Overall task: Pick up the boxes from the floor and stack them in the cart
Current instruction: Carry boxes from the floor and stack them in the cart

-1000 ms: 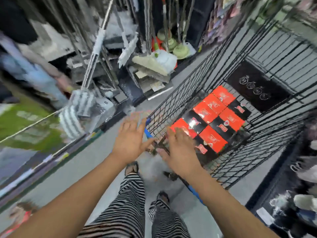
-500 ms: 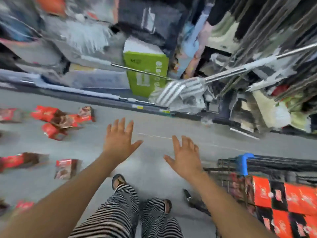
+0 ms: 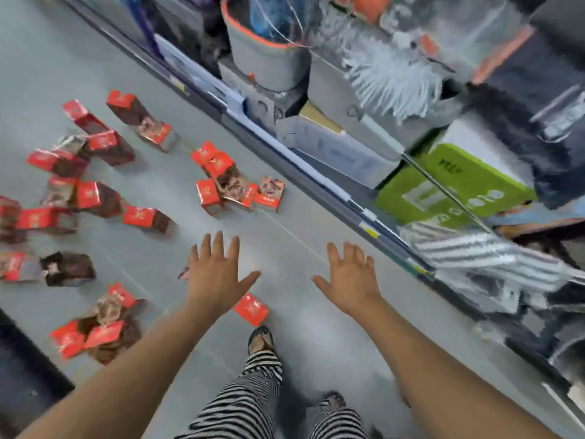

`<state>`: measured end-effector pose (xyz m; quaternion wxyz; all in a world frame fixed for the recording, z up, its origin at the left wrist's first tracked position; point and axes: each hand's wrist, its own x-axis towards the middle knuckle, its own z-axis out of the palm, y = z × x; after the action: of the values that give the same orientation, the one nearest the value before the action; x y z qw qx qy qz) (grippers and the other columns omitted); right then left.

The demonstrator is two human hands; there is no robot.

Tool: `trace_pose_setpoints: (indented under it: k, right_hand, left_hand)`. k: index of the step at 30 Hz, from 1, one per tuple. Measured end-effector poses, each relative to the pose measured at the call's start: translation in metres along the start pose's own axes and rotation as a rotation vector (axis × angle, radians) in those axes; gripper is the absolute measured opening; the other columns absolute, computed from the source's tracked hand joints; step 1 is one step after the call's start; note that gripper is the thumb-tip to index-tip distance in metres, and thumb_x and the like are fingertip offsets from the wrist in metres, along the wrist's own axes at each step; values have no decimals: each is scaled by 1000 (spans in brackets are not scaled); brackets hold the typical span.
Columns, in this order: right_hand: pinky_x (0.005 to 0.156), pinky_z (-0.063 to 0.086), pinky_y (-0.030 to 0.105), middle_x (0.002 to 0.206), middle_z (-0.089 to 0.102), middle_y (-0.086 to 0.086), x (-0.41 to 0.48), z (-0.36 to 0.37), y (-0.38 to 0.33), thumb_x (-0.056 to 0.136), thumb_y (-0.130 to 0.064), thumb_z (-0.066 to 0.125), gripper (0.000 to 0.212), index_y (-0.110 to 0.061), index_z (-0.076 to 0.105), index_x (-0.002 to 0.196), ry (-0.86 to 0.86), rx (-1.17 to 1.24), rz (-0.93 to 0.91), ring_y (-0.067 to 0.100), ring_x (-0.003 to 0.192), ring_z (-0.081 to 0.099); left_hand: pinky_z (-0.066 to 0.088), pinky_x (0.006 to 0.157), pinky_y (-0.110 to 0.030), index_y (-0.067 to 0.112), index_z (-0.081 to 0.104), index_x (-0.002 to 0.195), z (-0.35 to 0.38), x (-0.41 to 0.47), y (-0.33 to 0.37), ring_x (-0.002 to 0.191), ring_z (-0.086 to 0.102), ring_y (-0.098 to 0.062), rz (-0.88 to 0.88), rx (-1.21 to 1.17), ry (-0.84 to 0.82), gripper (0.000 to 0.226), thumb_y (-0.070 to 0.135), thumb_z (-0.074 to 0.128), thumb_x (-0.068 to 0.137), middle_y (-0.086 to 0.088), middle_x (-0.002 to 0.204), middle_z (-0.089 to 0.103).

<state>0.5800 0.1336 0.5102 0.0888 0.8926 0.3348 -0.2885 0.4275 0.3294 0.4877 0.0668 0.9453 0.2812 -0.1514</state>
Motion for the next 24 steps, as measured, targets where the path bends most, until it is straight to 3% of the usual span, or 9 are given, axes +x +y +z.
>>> trace_pose_setpoints:
  k: [7, 13, 19, 24]
  right_hand:
    - [114, 18, 50, 156, 15, 18, 111, 27, -65, 94, -59, 39, 78, -17, 11, 153, -74, -130, -194, 34, 144, 15]
    - [116, 16, 50, 158, 11, 19, 220, 140, -109, 94, -57, 43, 81, -17, 8, 154, -182, -242, -462, 34, 145, 13]
    - [117, 18, 45, 158, 15, 20, 325, 280, -145, 90, -53, 54, 83, -17, 14, 154, -249, -204, -792, 32, 145, 17]
    - [114, 26, 39, 152, 30, 19, 388, 367, -179, 87, -48, 63, 81, -17, 25, 151, -261, -199, -1095, 33, 139, 31]
  left_hand:
    - [43, 87, -55, 6, 59, 121, 82, 42, -73, 111, 53, -47, -233, -87, -1, 85, 72, 38, 72, -26, 121, 57]
    - [39, 94, -56, 7, 55, 130, 226, 79, -117, 119, 48, -46, -429, -104, -5, 86, 70, 59, 71, -25, 129, 54]
    - [37, 97, -54, 8, 48, 134, 388, 121, -149, 121, 45, -45, -471, -83, 27, 88, 67, 66, 70, -25, 133, 49]
    - [31, 102, -55, 9, 41, 141, 487, 151, -171, 128, 38, -47, -429, -33, 77, 89, 69, 57, 77, -29, 142, 40]
